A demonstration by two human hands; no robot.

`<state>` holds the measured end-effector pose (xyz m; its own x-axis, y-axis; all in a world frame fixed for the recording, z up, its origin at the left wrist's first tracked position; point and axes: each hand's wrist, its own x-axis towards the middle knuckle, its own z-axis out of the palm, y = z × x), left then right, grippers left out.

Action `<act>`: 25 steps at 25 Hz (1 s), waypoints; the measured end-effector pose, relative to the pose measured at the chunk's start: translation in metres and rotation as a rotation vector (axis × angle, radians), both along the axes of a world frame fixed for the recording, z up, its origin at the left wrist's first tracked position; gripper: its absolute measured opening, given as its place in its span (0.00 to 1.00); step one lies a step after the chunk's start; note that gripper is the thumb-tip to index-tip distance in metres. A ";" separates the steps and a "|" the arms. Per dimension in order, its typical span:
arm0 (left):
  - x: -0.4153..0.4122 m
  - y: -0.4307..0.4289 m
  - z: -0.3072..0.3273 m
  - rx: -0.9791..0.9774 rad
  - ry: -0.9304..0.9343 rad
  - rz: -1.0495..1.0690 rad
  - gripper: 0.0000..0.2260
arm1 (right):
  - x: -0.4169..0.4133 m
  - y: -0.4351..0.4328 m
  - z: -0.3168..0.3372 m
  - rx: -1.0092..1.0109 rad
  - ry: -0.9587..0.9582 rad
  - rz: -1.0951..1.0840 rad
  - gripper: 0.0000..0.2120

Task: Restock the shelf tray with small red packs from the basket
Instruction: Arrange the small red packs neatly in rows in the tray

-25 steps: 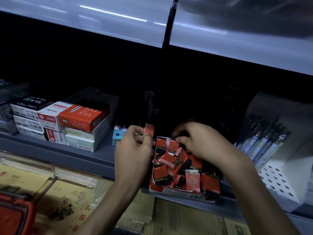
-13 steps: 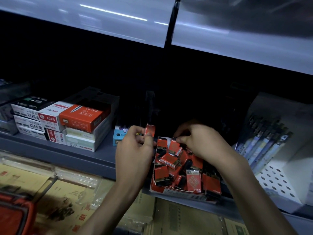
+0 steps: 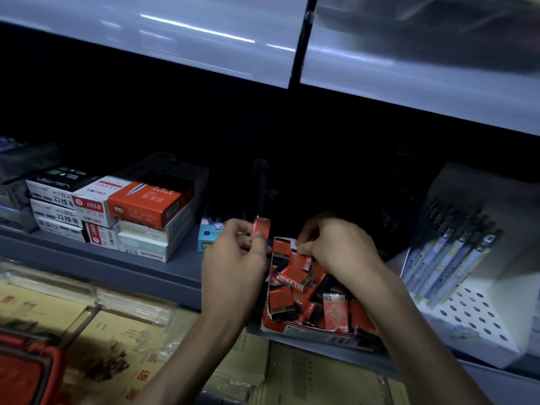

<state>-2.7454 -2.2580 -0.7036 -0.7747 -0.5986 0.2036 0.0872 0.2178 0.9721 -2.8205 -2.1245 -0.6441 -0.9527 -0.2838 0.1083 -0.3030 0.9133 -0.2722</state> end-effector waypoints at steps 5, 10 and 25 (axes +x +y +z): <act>0.001 -0.005 0.003 0.098 0.147 -0.167 0.03 | 0.003 0.011 0.013 -0.372 -0.071 0.023 0.06; 0.006 -0.004 0.008 0.097 0.233 -0.392 0.09 | 0.024 0.009 0.022 -0.719 -0.280 0.160 0.03; -0.005 -0.001 -0.007 0.077 0.200 -0.151 0.15 | -0.004 0.016 0.003 -0.391 -0.156 0.005 0.05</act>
